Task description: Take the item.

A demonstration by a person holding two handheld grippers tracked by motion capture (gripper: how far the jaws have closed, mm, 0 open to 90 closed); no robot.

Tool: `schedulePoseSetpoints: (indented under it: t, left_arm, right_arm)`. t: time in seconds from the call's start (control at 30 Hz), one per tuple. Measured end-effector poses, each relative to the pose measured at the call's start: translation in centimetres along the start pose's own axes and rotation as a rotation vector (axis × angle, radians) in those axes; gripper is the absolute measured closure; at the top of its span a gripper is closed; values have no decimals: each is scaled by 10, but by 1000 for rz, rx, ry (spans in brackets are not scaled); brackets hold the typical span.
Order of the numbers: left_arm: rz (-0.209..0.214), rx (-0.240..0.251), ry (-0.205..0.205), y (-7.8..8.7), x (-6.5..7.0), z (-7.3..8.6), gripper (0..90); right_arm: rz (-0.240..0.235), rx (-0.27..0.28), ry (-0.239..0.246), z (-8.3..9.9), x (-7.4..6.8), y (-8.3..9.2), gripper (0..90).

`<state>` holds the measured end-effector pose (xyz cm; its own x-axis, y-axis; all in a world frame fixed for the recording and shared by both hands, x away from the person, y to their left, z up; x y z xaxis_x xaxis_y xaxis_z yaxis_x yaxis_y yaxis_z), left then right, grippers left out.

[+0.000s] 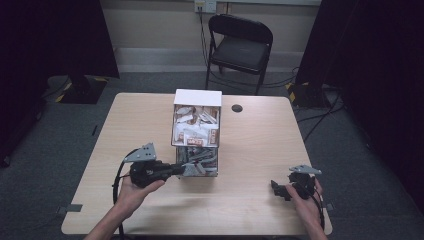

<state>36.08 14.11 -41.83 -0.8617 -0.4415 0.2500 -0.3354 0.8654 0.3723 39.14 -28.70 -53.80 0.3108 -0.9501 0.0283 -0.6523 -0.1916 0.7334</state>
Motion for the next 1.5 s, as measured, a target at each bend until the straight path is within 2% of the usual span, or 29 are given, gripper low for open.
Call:
schedulePoseSetpoints:
  t: [0.57,0.8,0.87,1.0,1.1,1.4,1.5]
  left_arm:
    - [-38,28,22,26,-4,7,878]
    - [-62,18,26,35,-7,9,878]
    - [-67,38,34,41,-8,8,878]
    - [-82,36,36,48,-11,9,878]
    - [-83,73,51,55,-13,8,878]
    - [-131,67,57,69,-21,9,878]
    - [-165,52,63,75,-26,10,879]
  right_arm:
    - [0,-1,-1,0,0,0,0]
    - [0,-1,-1,0,0,0,0]
    - [-1,0,-1,0,0,0,0]
    - [-1,-1,-1,0,0,0,0]
    - [-1,0,0,0,0,0,0]
    - [0,0,-1,0,0,0,0]
    - [0,0,-1,0,0,0,0]
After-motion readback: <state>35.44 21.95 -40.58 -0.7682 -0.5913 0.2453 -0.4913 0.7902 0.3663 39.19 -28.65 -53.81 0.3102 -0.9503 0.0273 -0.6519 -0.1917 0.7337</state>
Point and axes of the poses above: each handheld gripper's, and its own axes: y roughly backward along the jaws, z roughly out of its underside, x roughly to its right, the point moved 5 cm from there along -y, roughly forward along the jaws, and after that the axes turned 1 degree about z, right-handed, at the moved point
